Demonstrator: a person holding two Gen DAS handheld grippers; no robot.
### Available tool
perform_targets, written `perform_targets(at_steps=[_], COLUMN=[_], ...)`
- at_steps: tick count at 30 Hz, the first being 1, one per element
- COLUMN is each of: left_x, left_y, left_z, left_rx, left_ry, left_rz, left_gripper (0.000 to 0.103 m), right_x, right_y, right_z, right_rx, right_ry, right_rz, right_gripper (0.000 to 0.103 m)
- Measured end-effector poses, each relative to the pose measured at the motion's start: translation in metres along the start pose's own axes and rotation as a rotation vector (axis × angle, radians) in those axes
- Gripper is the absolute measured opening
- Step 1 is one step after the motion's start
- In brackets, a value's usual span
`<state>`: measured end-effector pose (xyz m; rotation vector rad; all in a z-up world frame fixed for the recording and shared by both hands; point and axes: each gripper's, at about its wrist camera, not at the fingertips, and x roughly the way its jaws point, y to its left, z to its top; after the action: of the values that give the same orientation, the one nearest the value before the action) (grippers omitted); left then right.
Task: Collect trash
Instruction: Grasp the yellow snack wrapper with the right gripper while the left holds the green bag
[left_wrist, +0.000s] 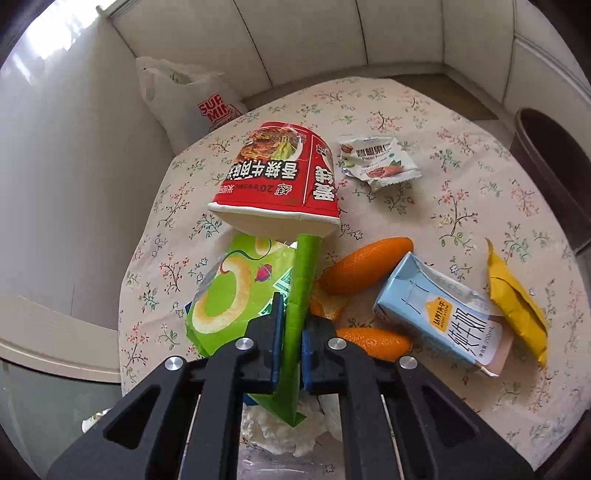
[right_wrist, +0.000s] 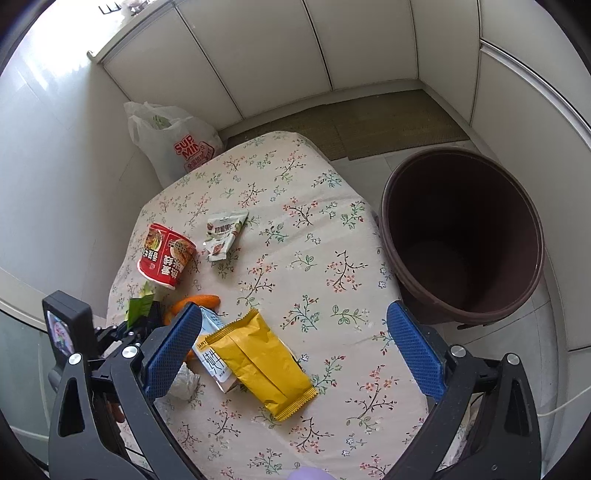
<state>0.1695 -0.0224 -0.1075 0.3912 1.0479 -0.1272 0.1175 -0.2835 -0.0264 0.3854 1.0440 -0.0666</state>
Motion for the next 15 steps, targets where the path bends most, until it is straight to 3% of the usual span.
perform_targets(at_steps=[6,10,15], left_x=[-0.036,-0.079,-0.124], left_y=[0.022,0.043,0.06], left_z=[-0.016,-0.028,-0.05], left_rx=[-0.162,-0.295,-0.404], left_ry=[-0.084,-0.189,-0.331], left_rz=[-0.083,-0.193,-0.309], left_gripper=[0.004,0.004,0.004], right_x=[0.015,0.029,0.054], right_y=[0.011,0.031,0.054], right_z=[-0.008,-0.021,-0.042], right_rx=[-0.067,-0.148,-0.287], right_ry=[0.048,0.105,0.147], right_rz=[-0.009,0.019,-0.045], right_gripper=[0.096,0.096,0.096])
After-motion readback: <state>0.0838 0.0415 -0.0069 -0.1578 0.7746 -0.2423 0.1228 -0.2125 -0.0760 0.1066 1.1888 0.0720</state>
